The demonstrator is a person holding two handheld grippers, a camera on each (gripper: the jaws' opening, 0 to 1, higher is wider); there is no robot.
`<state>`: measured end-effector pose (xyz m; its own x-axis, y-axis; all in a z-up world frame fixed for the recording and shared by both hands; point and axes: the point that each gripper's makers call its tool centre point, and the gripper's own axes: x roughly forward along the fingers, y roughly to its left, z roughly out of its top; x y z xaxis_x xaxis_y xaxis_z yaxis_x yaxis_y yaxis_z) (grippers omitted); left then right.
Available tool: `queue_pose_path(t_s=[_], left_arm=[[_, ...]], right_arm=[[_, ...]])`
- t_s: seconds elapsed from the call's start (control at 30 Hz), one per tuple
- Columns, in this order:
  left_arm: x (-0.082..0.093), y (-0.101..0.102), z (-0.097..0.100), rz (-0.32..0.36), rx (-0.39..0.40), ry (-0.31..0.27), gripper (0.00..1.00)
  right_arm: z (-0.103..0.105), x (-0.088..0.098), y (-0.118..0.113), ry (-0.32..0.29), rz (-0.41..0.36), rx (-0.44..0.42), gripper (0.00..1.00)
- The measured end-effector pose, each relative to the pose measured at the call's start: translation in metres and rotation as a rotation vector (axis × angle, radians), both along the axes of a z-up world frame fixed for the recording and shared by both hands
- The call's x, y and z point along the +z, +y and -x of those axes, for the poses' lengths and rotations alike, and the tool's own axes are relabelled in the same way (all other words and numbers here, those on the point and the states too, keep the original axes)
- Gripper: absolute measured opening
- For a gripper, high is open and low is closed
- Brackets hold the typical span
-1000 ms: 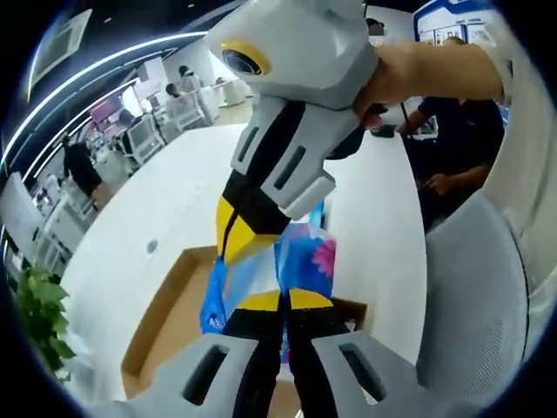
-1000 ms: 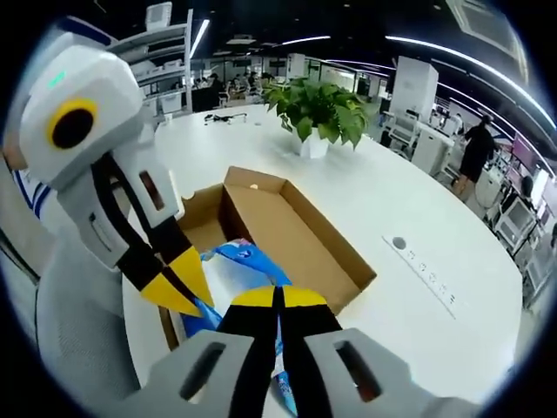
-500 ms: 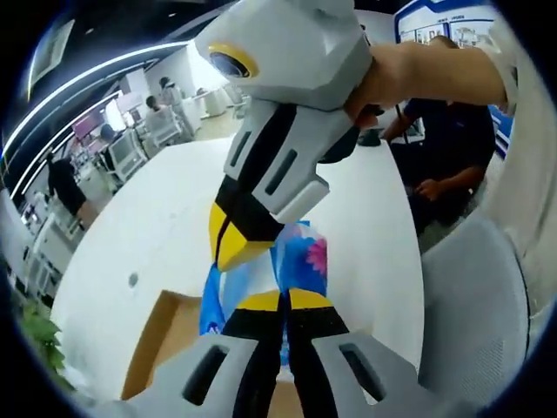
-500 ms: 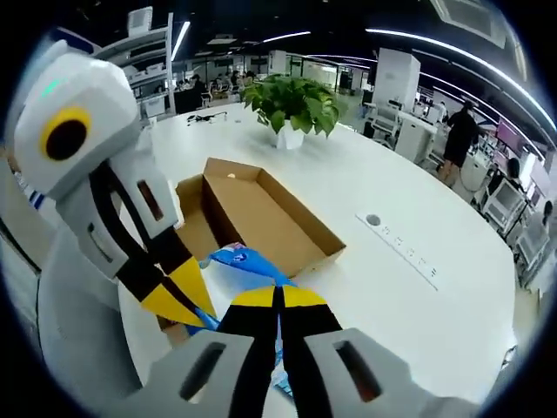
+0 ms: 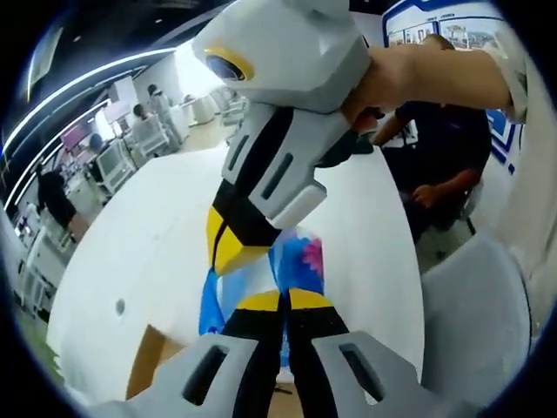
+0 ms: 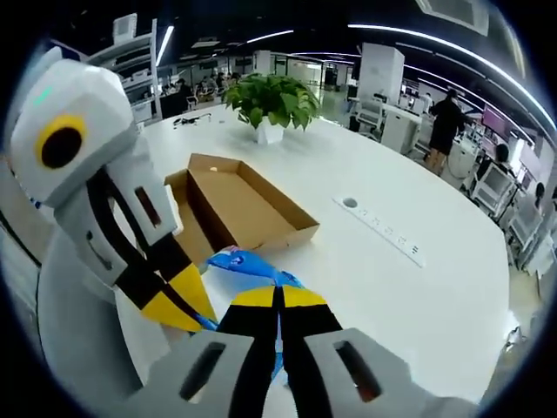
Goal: Operate the shoe box by opening the lid, removing the specified soft item, and placing it in the target area until the item is outside and the box remains undamaged.
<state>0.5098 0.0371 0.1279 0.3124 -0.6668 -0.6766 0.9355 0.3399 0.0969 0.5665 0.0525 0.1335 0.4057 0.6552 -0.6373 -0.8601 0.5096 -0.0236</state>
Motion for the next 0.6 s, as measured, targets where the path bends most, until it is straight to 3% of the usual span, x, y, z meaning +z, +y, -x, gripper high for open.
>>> queue_pose_path(t_s=[0.6], left_arm=[[0.0, -0.057, -0.004, 0.02, -0.067, -0.019, 0.0]], right_arm=[[-0.007, -0.003, -0.06, 0.011, -0.011, -0.081, 0.0]])
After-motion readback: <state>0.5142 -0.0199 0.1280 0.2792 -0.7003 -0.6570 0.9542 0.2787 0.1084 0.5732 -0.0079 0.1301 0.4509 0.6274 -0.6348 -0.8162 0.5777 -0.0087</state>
